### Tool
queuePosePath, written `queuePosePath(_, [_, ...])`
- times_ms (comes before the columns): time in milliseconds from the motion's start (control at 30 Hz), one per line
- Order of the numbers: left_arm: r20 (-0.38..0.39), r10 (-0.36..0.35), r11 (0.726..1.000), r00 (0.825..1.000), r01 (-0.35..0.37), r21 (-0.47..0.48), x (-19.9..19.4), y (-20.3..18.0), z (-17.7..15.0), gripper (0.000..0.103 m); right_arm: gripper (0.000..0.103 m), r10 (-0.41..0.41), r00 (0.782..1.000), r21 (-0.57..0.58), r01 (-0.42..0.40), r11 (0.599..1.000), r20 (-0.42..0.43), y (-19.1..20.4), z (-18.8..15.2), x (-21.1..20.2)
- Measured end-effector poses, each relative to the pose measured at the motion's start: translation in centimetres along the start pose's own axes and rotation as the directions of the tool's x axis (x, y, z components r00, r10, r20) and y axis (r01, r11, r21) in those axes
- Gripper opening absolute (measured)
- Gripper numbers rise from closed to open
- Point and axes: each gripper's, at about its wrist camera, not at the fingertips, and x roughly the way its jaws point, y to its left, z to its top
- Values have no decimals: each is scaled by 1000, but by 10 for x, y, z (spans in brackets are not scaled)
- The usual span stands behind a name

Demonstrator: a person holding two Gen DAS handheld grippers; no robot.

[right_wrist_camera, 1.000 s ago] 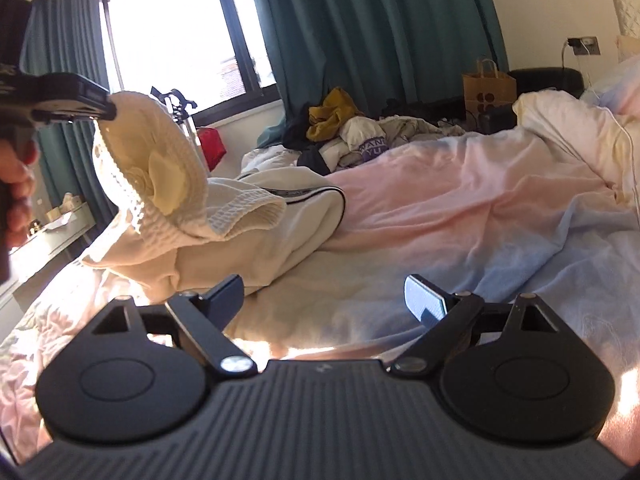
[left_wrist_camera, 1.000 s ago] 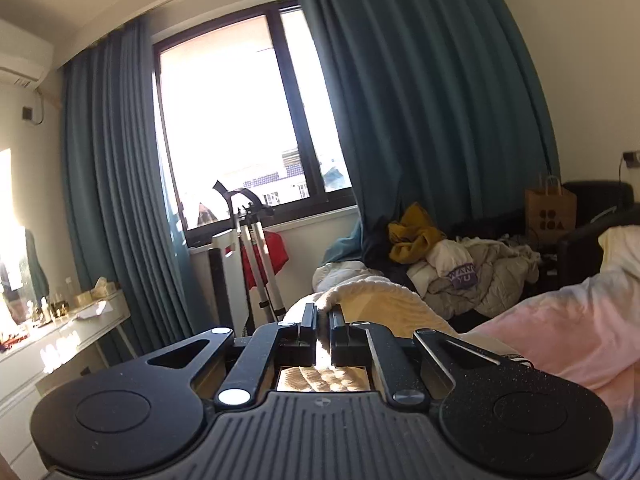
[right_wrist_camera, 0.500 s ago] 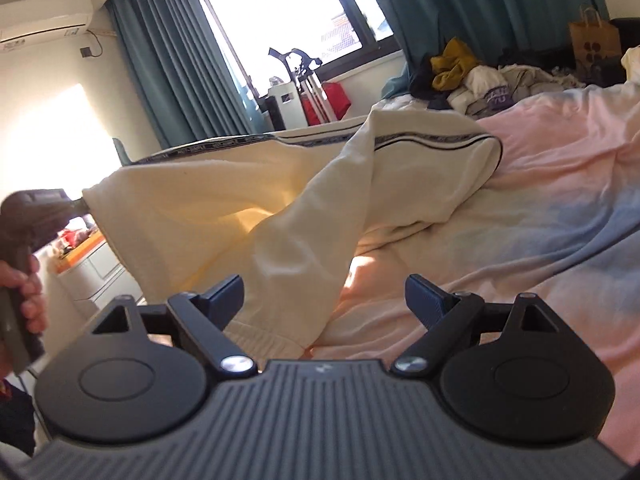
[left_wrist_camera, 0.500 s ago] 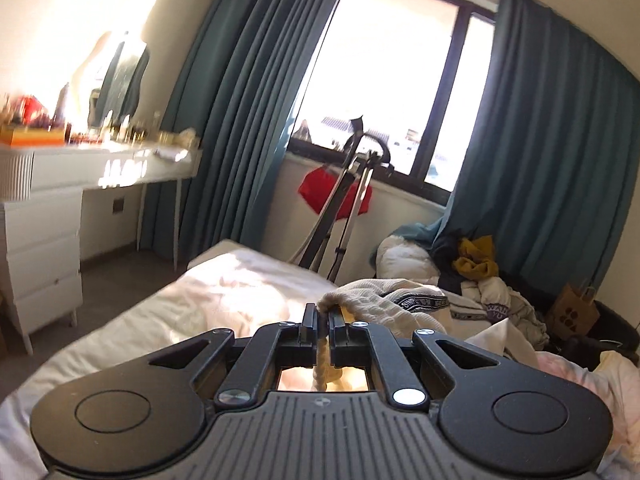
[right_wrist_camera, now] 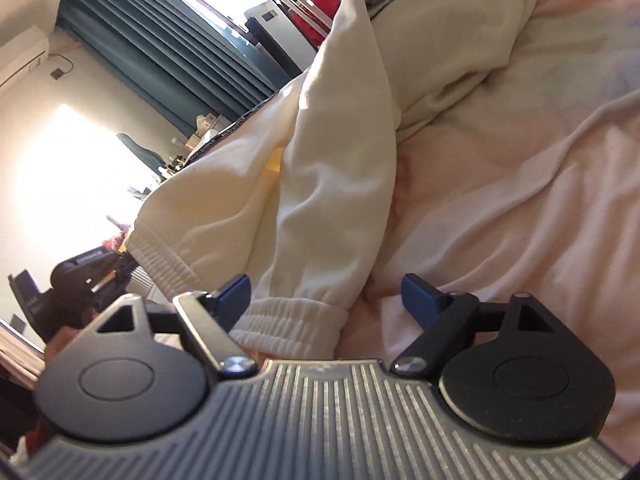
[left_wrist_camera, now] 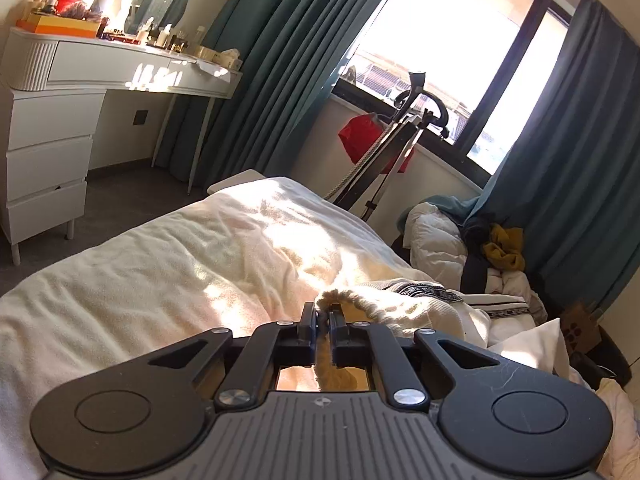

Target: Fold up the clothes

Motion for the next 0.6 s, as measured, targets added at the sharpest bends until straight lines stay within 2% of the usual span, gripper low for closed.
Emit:
queuePosePath(100, [-19,3,1000,1000,-4,-30,13,12,-2,7,76,23,1000,-18,-24,1000,-21,0,-6,26])
queuePosePath(167, [-32,8,999,999,-10,-46,21,18,-5,7,67,43,999,-51,-44,998,-11,3,-8,29])
queuePosePath(233, [-46,16,998,999,-19,-63,25,20,-7,7,51,62,998,-81,-62,995,1,7,-10,28])
queuePosePath(267, [-50,13,997,999,-17,-78,28,23,-8,7,49,70,998,-90,-69,994,7,9,-10,25])
queuePosePath(333, [-56,13,996,998,-18,-93,30,26,-9,7,38,78,997,-90,-76,993,21,10,-11,23])
queuePosePath(433, [-68,22,994,997,-29,-107,32,30,-11,12,28,85,995,-98,-80,992,45,16,-10,19])
queuePosePath(500, [-80,23,992,997,-33,-120,30,32,-11,27,23,98,994,-124,-91,988,56,22,-7,16])
queuePosePath(600, [-105,9,988,994,-24,-151,25,36,-13,41,20,115,991,-150,-104,983,73,33,-5,10])
